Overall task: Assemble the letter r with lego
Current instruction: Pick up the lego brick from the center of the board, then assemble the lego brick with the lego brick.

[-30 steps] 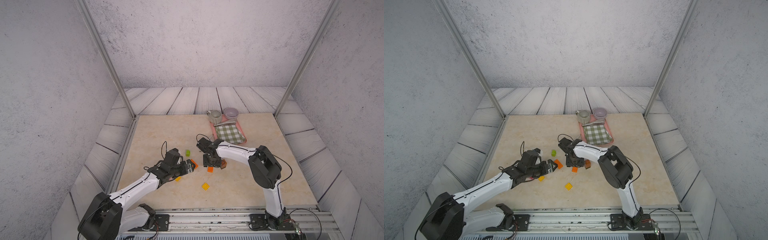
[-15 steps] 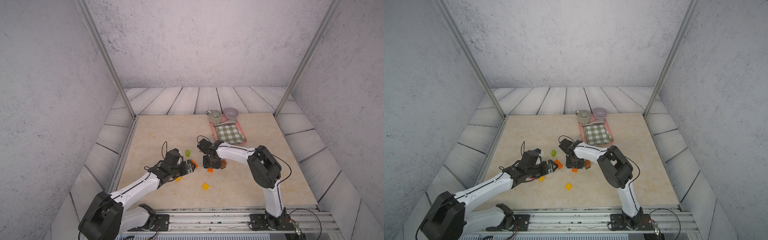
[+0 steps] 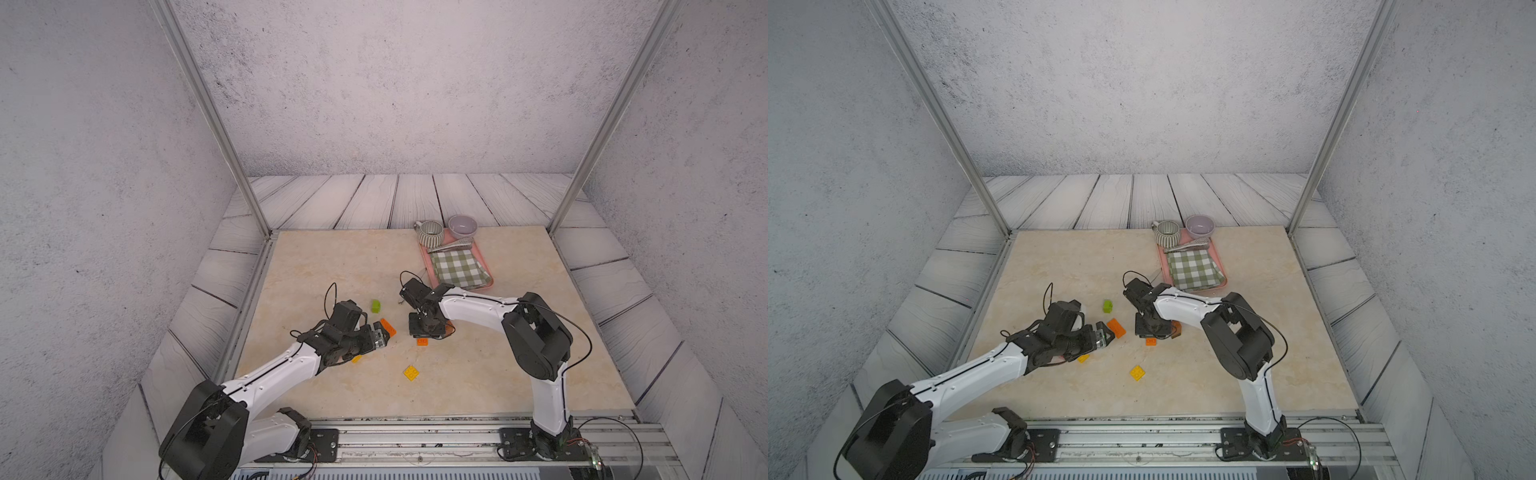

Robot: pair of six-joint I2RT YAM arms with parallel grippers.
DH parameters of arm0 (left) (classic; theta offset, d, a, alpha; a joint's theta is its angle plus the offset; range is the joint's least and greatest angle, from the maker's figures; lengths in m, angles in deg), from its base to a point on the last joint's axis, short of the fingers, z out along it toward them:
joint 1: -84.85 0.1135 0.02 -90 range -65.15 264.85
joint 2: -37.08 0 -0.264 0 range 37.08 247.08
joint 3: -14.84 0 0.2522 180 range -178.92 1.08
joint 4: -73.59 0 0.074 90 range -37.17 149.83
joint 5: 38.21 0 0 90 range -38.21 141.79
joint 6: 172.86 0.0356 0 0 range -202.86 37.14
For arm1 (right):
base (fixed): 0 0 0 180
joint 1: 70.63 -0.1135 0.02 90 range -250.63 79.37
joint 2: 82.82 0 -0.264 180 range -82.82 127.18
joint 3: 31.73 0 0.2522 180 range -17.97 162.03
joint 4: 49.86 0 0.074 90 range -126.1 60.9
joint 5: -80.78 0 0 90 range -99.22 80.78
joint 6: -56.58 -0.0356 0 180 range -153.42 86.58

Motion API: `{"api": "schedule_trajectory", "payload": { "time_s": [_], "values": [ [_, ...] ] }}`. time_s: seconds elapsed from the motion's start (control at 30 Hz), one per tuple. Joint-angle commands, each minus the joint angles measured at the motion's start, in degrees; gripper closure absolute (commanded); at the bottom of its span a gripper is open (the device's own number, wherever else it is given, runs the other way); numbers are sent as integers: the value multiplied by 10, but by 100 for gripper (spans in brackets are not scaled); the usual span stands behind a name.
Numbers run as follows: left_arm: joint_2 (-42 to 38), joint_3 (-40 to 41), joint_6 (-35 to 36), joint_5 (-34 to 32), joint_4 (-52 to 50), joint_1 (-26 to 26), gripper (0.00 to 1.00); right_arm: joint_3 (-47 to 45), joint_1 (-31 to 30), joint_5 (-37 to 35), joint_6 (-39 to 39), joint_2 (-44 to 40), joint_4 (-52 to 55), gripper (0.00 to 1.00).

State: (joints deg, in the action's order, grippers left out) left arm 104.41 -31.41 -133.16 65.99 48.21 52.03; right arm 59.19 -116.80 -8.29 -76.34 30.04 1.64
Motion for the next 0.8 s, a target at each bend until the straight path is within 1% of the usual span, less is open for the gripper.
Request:
{"api": "schedule_trajectory", "payload": {
  "time_s": [0.0, 0.1, 0.13, 0.2, 0.23, 0.27, 0.3, 0.33, 0.37, 0.43, 0.5, 0.6, 0.67, 0.77],
  "values": [
    [-50, 23, -15, -16, -7, -2, 2, -48, -1, 58, 105, -83, -52, 100],
    [-102, 51, -12, -3, 8, -1, 2, -132, -1, 84, 179, -224, -134, 100],
    [-114, 51, -9, 7, 3, -2, 2, -177, -1, 94, 207, -282, -192, 100],
    [-122, 52, -1, 46, 17, -3, 2, -252, -2, 110, 271, -371, -289, 100],
    [-119, 51, -2, 69, 29, -2, 0, -279, -1, 127, 309, -399, -316, 100],
    [-111, 50, -5, 86, 36, -2, 2, -285, -1, 127, 337, -416, -304, 100],
    [-100, 50, -15, 105, 47, -2, 7, -277, 0, 120, 349, -432, -259, 100],
    [-84, 55, -27, 124, 67, -3, 13, -259, -1, 112, 346, -442, -204, 100],
    [-72, 64, -41, 140, 98, -3, 16, -249, -1, 119, 361, -447, -165, 100],
    [-40, 93, -84, 168, 191, -7, 19, -249, -1, 157, 393, -450, -125, 100],
    [-16, 103, -99, 170, 231, -11, 23, -249, -1, 174, 390, -449, -101, 100],
    [8, 99, -101, 162, 238, -15, 32, -233, -17, 125, 338, -414, -52, 100],
    [15, 99, -103, 163, 244, -15, 32, -231, -39, 82, 292, -392, -33, 100],
    [28, 100, -101, 167, 245, -15, 32, -248, -82, 61, 266, -377, -40, 100]
  ]
}}
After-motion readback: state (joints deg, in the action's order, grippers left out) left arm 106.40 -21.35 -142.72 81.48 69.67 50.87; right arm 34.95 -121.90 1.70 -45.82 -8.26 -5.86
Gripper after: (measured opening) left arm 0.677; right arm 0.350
